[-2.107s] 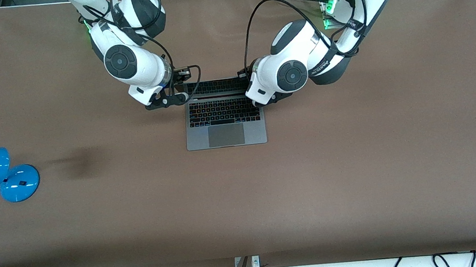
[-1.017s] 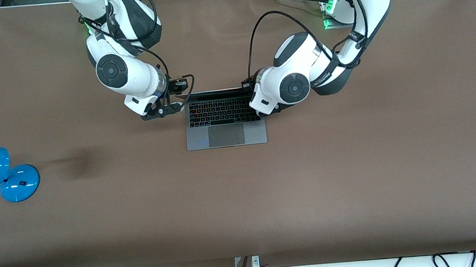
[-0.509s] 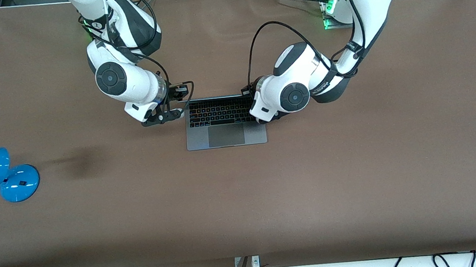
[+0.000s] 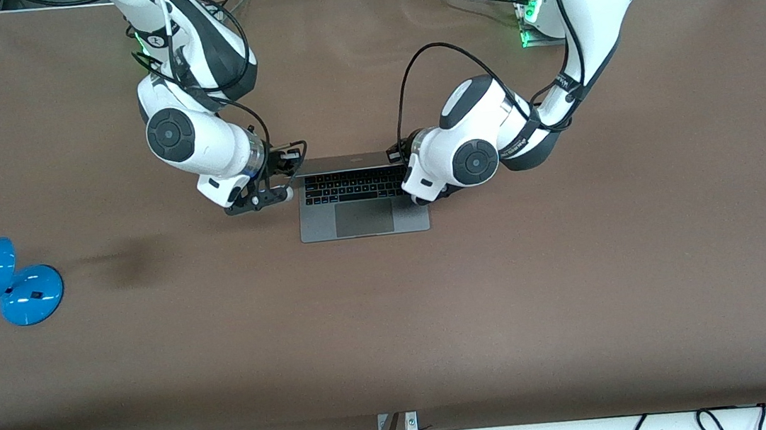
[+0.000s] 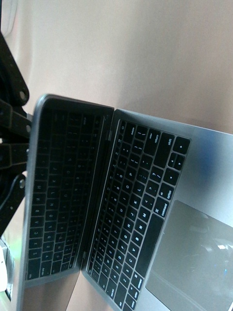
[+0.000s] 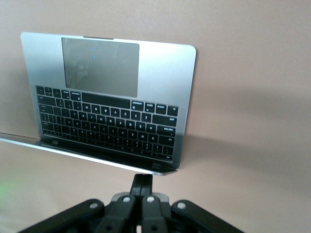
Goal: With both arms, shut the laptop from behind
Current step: 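Press the laptop lid down flat with both grippers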
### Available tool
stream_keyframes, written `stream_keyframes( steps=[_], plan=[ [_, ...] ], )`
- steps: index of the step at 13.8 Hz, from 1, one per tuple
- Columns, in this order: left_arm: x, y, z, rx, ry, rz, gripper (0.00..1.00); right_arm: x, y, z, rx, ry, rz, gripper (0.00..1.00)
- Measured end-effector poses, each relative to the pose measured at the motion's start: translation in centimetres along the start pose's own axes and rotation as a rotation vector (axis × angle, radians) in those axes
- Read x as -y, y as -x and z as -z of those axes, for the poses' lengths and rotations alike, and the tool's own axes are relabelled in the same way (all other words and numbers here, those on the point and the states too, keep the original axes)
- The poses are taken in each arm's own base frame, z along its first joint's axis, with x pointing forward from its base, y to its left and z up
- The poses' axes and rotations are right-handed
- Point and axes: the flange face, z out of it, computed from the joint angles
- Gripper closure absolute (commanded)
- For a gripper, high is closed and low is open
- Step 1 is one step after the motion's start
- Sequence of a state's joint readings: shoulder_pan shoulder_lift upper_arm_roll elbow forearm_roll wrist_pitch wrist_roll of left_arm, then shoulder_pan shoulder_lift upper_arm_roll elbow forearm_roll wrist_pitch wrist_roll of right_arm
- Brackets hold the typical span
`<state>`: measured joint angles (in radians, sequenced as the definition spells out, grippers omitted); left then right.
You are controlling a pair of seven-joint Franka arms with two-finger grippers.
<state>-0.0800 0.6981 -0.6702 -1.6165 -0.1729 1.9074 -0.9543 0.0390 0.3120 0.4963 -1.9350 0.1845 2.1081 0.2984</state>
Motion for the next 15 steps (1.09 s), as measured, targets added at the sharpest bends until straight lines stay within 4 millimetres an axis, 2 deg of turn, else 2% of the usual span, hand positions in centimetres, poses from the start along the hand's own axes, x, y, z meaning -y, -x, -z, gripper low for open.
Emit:
stream_keyframes(
  steps=[15],
  plan=[
    [-0.4,-2.5,-3.5,-0.046,-0.002,0.009,1.0,-1.6,-4.0,-2.8,-0.076,-0.044,0.024,1.0]
  ],
)
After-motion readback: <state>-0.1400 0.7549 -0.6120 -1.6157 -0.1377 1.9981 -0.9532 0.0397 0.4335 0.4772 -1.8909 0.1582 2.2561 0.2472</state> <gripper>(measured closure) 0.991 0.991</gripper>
